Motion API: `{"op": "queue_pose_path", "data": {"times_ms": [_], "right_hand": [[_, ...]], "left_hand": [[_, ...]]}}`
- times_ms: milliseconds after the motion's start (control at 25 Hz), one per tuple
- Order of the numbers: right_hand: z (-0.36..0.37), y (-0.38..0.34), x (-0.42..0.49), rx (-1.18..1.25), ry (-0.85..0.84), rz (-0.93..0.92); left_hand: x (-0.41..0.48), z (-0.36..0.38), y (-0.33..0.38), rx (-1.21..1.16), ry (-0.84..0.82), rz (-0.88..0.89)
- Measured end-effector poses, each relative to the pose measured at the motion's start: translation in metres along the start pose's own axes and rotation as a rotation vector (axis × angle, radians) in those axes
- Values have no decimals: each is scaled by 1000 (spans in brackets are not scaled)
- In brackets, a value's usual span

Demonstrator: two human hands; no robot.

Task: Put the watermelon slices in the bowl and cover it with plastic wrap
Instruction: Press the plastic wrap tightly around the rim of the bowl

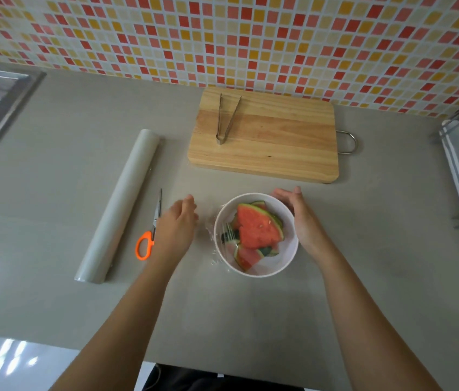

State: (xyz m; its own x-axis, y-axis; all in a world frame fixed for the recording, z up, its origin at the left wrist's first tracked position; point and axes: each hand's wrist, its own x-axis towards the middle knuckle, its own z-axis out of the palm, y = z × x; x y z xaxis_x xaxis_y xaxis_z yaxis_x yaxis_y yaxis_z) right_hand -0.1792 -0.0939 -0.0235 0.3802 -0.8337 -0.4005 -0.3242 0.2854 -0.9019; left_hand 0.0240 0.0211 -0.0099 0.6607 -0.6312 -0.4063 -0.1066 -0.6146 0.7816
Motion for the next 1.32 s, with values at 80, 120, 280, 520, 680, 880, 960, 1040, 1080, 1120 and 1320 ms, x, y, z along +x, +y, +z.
{"op": "queue_pose_path", "data": {"times_ms": [80, 120, 280, 520, 680, 880, 960, 1040, 1080, 1120, 1320], "right_hand": [[5, -3, -3, 109, -41, 49], [6, -2, -8, 153, -52, 63], [2, 9, -47, 322, -14, 65], [-8, 43, -84, 343, 261, 176], [-37, 23, -47, -153, 225, 208], [-48, -15, 4, -109, 26, 385], [-50, -19, 10, -34, 45, 343], [-48, -17, 13, 103, 77, 315], [-45, -16, 15, 166, 109, 315], [-42, -14, 16, 204, 148, 314], [-26, -11, 14, 222, 292, 295]], "left_hand": [[-33, 10, -18, -169, -99, -206], [-46, 15, -20, -235, -165, -299], [-41, 25, 0, -293, -267, -326], [15, 50, 55, -172, -293, 0], [24, 46, 47, 269, -193, -23], [19, 59, 63, 224, -447, -169], [22, 61, 69, 156, -500, -168], [27, 61, 69, 0, -574, -161], [30, 60, 66, -75, -583, -144], [31, 62, 64, -166, -572, -134], [23, 68, 56, -481, -414, -161]]}}
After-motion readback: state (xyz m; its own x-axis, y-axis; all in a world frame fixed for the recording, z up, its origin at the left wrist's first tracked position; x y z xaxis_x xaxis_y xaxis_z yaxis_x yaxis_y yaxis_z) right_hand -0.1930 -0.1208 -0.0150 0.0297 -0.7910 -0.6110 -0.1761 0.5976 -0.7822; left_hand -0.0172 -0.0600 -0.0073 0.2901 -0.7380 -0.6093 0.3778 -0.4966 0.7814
